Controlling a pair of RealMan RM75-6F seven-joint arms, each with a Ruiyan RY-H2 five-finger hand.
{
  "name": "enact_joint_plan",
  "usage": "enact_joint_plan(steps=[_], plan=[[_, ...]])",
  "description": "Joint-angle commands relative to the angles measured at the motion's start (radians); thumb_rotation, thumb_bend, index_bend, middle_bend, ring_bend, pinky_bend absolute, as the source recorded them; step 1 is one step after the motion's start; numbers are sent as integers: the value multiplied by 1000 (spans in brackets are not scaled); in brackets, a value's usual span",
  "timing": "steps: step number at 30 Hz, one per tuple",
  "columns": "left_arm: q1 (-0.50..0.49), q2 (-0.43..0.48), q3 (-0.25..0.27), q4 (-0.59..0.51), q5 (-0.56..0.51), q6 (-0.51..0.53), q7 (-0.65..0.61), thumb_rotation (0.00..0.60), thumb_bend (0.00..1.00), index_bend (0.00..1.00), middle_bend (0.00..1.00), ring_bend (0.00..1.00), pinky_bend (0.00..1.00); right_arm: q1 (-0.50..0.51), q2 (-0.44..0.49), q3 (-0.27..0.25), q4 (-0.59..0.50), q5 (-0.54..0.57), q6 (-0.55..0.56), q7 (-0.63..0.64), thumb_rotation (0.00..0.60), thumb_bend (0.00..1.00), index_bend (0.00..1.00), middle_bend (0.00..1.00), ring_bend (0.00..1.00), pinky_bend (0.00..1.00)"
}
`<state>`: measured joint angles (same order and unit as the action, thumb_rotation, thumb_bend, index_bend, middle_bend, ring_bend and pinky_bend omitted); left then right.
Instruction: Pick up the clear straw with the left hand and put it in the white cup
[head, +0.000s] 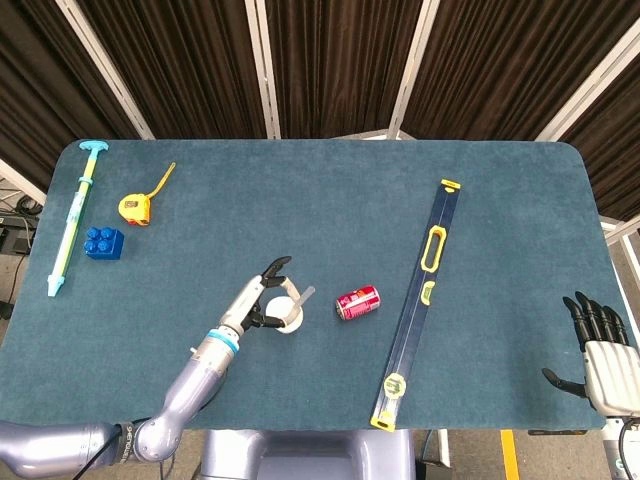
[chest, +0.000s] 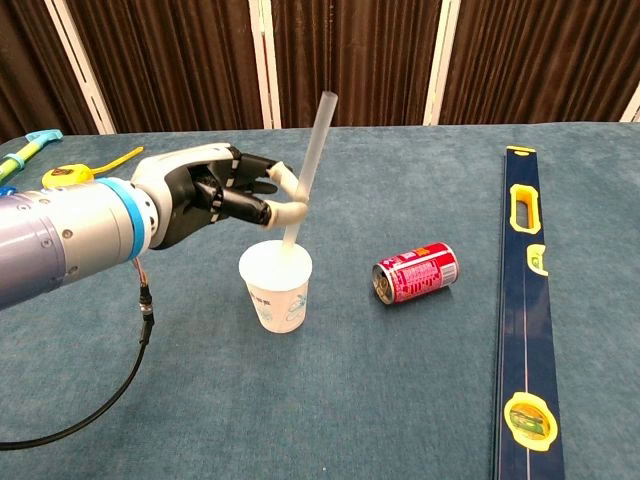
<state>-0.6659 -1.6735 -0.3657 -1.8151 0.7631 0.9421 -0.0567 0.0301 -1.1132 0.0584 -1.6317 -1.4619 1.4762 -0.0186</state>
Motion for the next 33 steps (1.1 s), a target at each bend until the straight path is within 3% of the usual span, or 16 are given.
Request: enact_joint_plan(steps=[1, 3, 7, 17, 22, 28, 33], plan=[[-1, -1, 7, 7, 7, -3, -11, 600, 399, 470, 0, 0, 0, 0, 0, 0, 0, 0, 0, 0, 600, 85, 0, 0, 0, 0], [-1, 3, 16, 9, 19, -3, -10, 600, 349, 345, 0, 0, 0, 0, 0, 0, 0, 0, 0, 0, 600, 85, 0, 0, 0, 0], [4, 8, 49, 18, 87, 39, 30, 600, 287, 216, 0, 0, 0, 0, 0, 0, 1, 0, 1, 1, 600, 84, 0, 0, 0, 0], [41, 62, 85, -25, 195, 89, 24, 600, 286, 206, 0, 0, 0, -2, -3, 0, 2, -1, 5, -4, 600, 83, 0, 0, 0, 0], [59, 143, 96, -64, 245, 104, 46, 600, 286, 206, 0, 0, 0, -2, -4, 1, 1, 0, 5, -7, 600, 85, 0, 0, 0, 0], [44, 306, 180, -91, 319, 104, 288, 600, 285, 191, 0, 0, 0, -1, -4, 1, 0, 2, 5, -10, 600, 85, 0, 0, 0, 0], [72, 410, 275, -113, 426, 190, 523, 600, 217, 102, 0, 0, 0, -1, -5, 2, -2, 3, 6, -16, 600, 84, 0, 0, 0, 0]])
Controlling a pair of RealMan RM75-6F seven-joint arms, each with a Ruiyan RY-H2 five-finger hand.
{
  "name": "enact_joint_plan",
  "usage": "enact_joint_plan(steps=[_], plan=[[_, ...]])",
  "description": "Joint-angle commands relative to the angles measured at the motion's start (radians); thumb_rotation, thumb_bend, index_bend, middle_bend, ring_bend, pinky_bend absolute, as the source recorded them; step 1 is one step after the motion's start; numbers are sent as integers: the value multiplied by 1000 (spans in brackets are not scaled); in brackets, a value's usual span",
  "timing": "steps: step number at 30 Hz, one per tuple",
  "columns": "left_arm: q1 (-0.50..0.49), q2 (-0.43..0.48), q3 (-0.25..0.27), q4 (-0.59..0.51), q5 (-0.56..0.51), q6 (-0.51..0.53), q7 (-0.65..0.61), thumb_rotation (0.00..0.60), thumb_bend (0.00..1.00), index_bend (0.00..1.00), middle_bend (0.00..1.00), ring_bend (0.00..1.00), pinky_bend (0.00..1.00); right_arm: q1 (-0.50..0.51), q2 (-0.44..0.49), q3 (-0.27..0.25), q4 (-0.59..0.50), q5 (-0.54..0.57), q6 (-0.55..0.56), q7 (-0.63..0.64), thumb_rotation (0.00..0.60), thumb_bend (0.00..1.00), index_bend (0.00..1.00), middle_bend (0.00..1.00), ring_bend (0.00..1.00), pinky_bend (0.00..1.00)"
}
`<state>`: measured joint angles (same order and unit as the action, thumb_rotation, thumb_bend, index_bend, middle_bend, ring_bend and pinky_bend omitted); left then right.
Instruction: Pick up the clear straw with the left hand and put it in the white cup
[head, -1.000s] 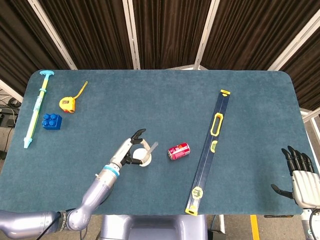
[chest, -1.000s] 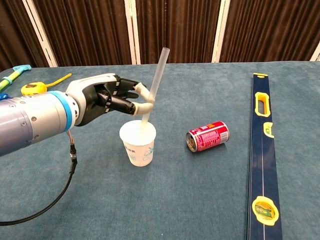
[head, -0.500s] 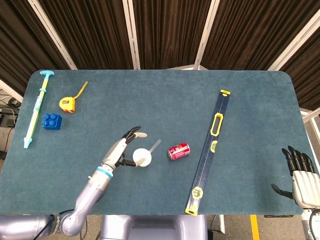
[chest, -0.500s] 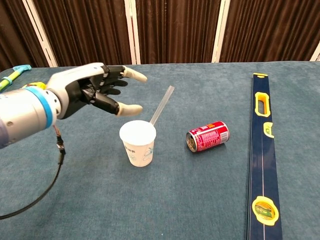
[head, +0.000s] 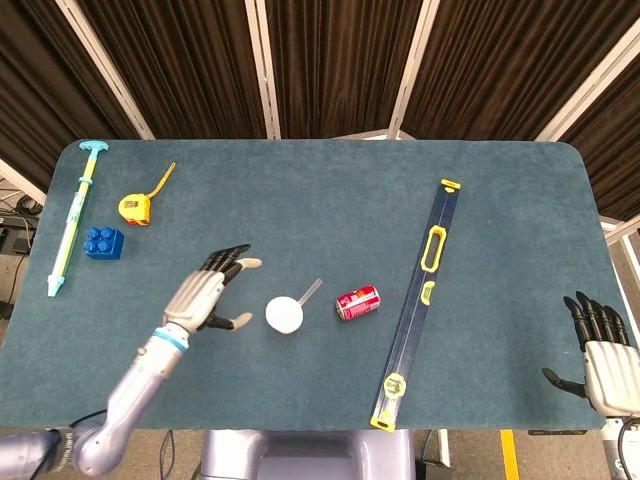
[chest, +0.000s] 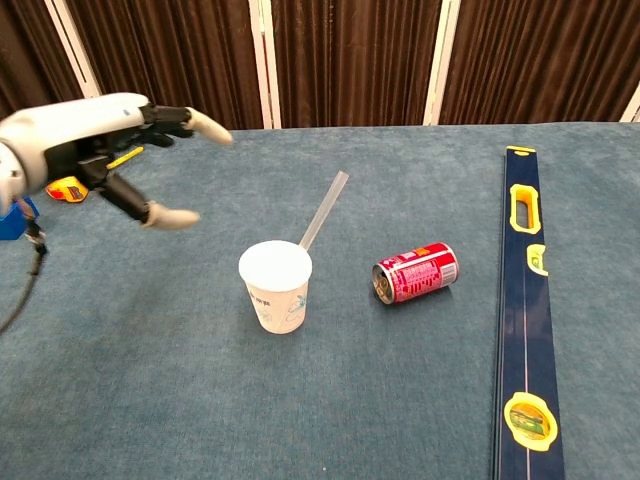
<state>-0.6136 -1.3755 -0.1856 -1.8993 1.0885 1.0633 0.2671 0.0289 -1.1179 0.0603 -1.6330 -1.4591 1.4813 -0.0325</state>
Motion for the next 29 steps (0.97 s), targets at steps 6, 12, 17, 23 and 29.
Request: enact_joint_plan(steps=[6, 12, 17, 23, 29], plan=[[102, 204, 188, -74, 151, 156, 286, 600, 117, 10, 0, 0, 0, -2, -3, 2, -4, 4, 4, -14, 600, 85, 0, 0, 0, 0], [200, 265, 249, -45, 227, 265, 262, 600, 100, 0, 0, 0, 0, -1, -3, 2, -6, 5, 2, -15, 600, 84, 0, 0, 0, 0], [267, 298, 286, -27, 304, 337, 197, 600, 99, 0, 0, 0, 0, 0, -1, 2, -8, 5, 0, -12, 600, 85, 0, 0, 0, 0], [320, 280, 306, 54, 382, 378, 94, 600, 100, 0, 0, 0, 0, 1, 1, 2, -11, 6, -2, -14, 600, 84, 0, 0, 0, 0], [332, 281, 287, 67, 382, 374, 59, 600, 101, 0, 0, 0, 0, 0, 0, 2, -12, 5, 0, -17, 600, 83, 0, 0, 0, 0]])
